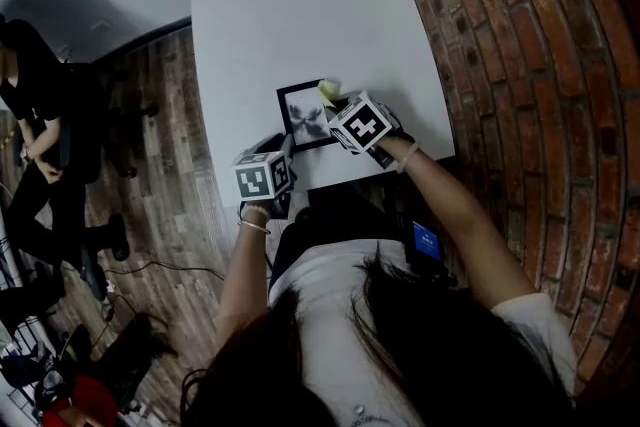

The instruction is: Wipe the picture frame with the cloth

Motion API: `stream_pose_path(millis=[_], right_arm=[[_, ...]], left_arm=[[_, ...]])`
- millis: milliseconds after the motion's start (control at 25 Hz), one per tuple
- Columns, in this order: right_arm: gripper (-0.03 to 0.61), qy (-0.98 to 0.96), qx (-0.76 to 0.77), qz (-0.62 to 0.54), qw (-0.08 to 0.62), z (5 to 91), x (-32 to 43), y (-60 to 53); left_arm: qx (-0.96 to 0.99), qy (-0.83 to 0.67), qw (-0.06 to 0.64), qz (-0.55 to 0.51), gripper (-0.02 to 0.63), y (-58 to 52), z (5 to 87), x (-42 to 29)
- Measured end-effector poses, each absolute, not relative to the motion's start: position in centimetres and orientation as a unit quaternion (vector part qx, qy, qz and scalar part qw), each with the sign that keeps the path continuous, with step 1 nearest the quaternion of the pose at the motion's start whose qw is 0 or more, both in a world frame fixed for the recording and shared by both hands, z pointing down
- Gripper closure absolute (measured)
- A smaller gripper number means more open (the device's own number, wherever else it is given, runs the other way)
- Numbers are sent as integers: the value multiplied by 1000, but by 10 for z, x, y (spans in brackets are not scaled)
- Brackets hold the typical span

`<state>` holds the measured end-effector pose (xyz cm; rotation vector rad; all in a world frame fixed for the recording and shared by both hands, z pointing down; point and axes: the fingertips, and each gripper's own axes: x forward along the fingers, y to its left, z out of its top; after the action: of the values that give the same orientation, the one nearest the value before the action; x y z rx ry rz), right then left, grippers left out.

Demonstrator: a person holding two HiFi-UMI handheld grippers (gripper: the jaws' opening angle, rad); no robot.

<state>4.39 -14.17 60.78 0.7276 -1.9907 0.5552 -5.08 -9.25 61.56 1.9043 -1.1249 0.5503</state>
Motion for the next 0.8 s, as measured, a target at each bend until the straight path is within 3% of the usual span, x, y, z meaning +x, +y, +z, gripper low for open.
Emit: stream_pose_path(millis=[800], right_arm=[[548,-804,297,229,462,606,45,-117]], left_arm=[[749,-451,437,211,546,-87,616,-50]])
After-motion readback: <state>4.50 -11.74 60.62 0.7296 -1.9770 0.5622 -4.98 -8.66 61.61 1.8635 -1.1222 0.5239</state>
